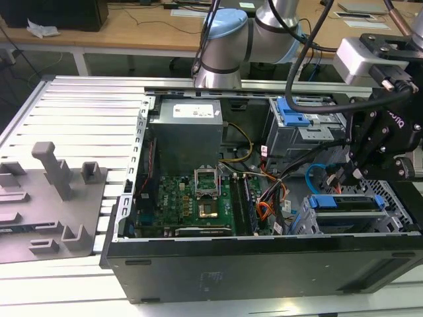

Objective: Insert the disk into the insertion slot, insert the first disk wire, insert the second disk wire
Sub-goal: 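Insert the disk into the insertion slot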

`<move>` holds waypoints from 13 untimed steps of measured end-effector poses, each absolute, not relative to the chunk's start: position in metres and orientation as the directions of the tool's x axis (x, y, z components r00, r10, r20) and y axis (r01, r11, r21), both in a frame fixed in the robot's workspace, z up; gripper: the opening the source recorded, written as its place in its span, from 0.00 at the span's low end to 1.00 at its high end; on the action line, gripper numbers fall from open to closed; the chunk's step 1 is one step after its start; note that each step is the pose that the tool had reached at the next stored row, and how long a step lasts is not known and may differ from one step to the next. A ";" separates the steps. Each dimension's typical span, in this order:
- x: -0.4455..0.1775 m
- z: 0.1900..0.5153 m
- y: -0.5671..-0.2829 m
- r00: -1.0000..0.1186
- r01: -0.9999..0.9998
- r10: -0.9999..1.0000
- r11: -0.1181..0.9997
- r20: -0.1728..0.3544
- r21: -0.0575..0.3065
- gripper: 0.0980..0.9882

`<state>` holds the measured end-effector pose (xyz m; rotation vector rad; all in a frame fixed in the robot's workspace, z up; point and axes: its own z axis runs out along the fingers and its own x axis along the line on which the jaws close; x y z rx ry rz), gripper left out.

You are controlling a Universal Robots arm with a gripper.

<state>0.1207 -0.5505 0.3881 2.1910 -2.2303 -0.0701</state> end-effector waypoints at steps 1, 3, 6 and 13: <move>0.124 0.388 -0.550 -0.018 -0.999 -1.000 0.017 -0.021 0.043 0.01; 0.126 0.387 -0.550 -0.018 -0.999 -1.000 0.017 -0.021 0.046 0.01; 0.126 0.377 -0.550 -0.018 -0.999 -1.000 0.017 -0.021 0.048 0.01; 0.127 0.361 -0.550 -0.018 -0.999 -1.000 0.017 -0.021 0.049 0.01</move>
